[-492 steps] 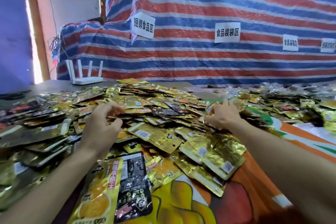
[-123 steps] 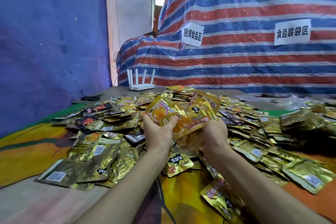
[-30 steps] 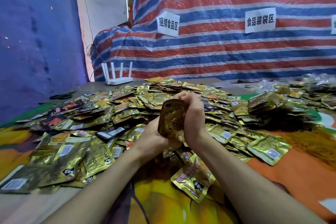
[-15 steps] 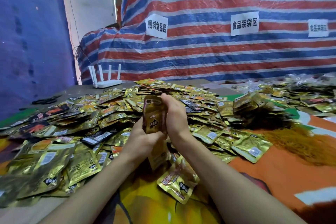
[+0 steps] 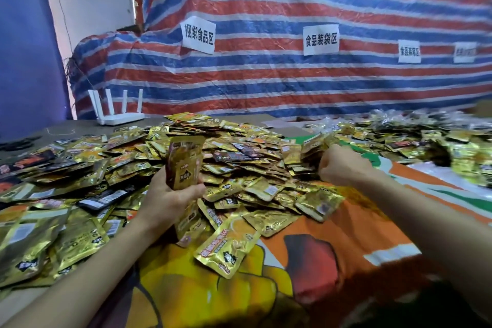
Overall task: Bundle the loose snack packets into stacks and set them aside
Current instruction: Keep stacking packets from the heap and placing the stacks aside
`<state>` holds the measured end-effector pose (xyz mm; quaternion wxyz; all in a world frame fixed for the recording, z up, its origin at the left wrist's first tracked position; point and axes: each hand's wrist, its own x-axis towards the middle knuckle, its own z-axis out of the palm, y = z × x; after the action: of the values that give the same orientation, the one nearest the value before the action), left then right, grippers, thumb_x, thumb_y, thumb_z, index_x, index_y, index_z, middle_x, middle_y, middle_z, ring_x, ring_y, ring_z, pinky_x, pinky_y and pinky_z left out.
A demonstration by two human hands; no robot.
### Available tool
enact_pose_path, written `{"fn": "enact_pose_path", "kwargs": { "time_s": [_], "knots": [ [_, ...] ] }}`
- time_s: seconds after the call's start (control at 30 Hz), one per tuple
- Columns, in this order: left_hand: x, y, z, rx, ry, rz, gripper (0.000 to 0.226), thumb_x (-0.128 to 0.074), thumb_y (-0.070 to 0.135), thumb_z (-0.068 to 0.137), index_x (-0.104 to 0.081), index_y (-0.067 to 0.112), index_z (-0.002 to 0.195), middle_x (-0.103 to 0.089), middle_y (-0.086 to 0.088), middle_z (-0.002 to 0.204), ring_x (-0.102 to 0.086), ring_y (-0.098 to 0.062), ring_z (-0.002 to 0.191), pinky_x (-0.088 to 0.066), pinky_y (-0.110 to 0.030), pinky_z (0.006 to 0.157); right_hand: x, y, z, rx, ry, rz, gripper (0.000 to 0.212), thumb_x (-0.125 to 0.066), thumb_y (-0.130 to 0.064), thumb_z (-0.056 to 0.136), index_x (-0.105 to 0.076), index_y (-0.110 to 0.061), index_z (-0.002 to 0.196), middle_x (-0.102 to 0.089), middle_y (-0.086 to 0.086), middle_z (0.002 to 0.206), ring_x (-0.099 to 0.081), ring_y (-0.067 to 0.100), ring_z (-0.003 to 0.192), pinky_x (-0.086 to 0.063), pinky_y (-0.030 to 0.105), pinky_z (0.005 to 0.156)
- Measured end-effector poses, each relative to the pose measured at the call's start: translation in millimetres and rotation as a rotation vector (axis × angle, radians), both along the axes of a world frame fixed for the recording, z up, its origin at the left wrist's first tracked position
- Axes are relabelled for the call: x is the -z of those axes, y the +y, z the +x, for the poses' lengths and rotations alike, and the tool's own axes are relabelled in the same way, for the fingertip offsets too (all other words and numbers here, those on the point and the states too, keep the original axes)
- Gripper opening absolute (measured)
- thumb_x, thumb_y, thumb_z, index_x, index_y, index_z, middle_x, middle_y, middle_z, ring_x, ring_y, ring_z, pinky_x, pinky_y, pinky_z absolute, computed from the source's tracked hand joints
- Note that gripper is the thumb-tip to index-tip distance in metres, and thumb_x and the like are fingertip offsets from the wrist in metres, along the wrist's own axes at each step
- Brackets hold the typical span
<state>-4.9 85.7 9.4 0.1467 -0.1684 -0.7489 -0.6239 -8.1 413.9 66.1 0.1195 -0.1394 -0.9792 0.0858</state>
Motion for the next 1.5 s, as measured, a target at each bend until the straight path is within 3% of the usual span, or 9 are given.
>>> {"fn": "enact_pose_path", "kwargs": {
  "time_s": [0.2, 0.3, 0.47, 0.6, 0.77, 1.0, 1.17, 1.37, 1.5],
  "knots": [
    [0.4, 0.9, -2.4, 0.034, -0.031, 0.032, 0.027, -0.083, 0.007, 0.072, -0.069, 0.003, 0.096, -0.073, -0.013, 0.091, -0.070, -0.026, 0.080, -0.056, -0.040, 0.074, 6.9, 61.7, 10.0, 0.116, -0.102, 0.213, 0.015, -0.056, -0.013, 0.085, -0.066, -0.020, 0.095, -0.064, 0.001, 0.086, -0.057, 0.022, 0.073, -0.036, 0.027, 0.054],
    [0.9, 0.7, -3.4, 0.030, -0.039, 0.049, 0.020, -0.078, -0.003, 0.079, -0.070, 0.002, 0.096, -0.073, -0.018, 0.094, -0.070, -0.032, 0.083, -0.054, -0.038, 0.071, 14.1, 66.2, 8.4, 0.135, -0.082, 0.211, 0.019, -0.057, -0.015, 0.086, -0.066, -0.021, 0.101, -0.066, 0.003, 0.093, -0.059, 0.026, 0.082, -0.040, 0.029, 0.060],
    [0.2, -0.3, -2.7, 0.040, -0.049, 0.048, 0.021, -0.071, -0.006, 0.082, -0.069, 0.000, 0.102, -0.073, -0.016, 0.095, -0.070, -0.031, 0.084, -0.053, -0.037, 0.072, 10.5, 67.2, 6.3, 0.172, 0.078, 0.117, 0.016, -0.060, -0.010, 0.084, -0.073, -0.013, 0.093, -0.070, 0.006, 0.083, -0.065, 0.028, 0.076, -0.048, 0.032, 0.064],
    [-0.5, -0.9, -2.9, 0.044, -0.054, 0.070, 0.020, -0.070, -0.007, 0.082, -0.069, -0.001, 0.101, -0.073, -0.013, 0.092, -0.070, -0.027, 0.080, -0.053, -0.035, 0.070, 3.3, 65.8, 7.4, 0.195, 0.140, 0.068, 0.011, -0.059, -0.007, 0.087, -0.067, -0.010, 0.094, -0.065, 0.007, 0.079, -0.057, 0.026, 0.068, -0.039, 0.033, 0.064],
    [-0.2, -1.8, -3.3, 0.037, -0.059, 0.087, 0.017, -0.070, -0.007, 0.082, -0.070, 0.002, 0.096, -0.073, -0.012, 0.088, -0.070, -0.029, 0.081, -0.053, -0.038, 0.073, -2.2, 64.7, 7.7, 0.221, 0.132, 0.152, 0.011, -0.057, -0.001, 0.089, -0.053, -0.009, 0.081, -0.055, 0.006, 0.070, -0.048, 0.022, 0.060, -0.039, 0.037, 0.067],
    [0.0, -4.2, -5.2, 0.036, -0.061, 0.087, 0.017, -0.070, -0.006, 0.082, -0.071, 0.004, 0.096, -0.074, -0.013, 0.091, -0.071, -0.028, 0.081, -0.053, -0.040, 0.075, -10.3, 70.3, 7.1, 0.241, 0.086, 0.275, 0.012, -0.057, -0.009, 0.091, -0.047, -0.016, 0.088, -0.051, 0.002, 0.075, -0.047, 0.018, 0.062, -0.033, 0.033, 0.055],
    [-0.5, -3.1, -4.8, 0.037, -0.072, 0.096, 0.017, -0.071, -0.006, 0.082, -0.071, 0.005, 0.096, -0.073, -0.013, 0.089, -0.071, -0.026, 0.079, -0.053, -0.039, 0.074, -10.8, 72.5, 6.4, 0.239, 0.044, 0.298, 0.025, -0.058, -0.008, 0.088, -0.040, -0.017, 0.073, -0.053, 0.002, 0.073, -0.049, 0.019, 0.062, -0.041, 0.037, 0.066],
    [-1.2, -3.5, -4.5, 0.045, -0.072, 0.113, 0.018, -0.071, -0.007, 0.082, -0.071, 0.005, 0.094, -0.073, -0.012, 0.087, -0.070, -0.026, 0.076, -0.053, -0.040, 0.073, -12.9, 81.1, 12.4, 0.244, 0.011, 0.182, 0.015, -0.061, -0.011, 0.083, -0.048, -0.013, 0.077, -0.059, 0.005, 0.073, -0.057, 0.024, 0.068, -0.044, 0.035, 0.068],
    [-3.8, -3.3, -3.4, 0.085, -0.097, 0.166, 0.025, -0.079, 0.002, 0.072, -0.069, 0.001, 0.095, -0.072, -0.015, 0.084, -0.069, -0.027, 0.075, -0.054, -0.041, 0.075, -17.0, 68.6, 12.6, 0.128, 0.117, 0.182, 0.007, -0.065, -0.014, 0.087, -0.072, -0.011, 0.087, -0.068, 0.004, 0.076, -0.064, 0.024, 0.069, -0.051, 0.033, 0.062]
  ]
}}
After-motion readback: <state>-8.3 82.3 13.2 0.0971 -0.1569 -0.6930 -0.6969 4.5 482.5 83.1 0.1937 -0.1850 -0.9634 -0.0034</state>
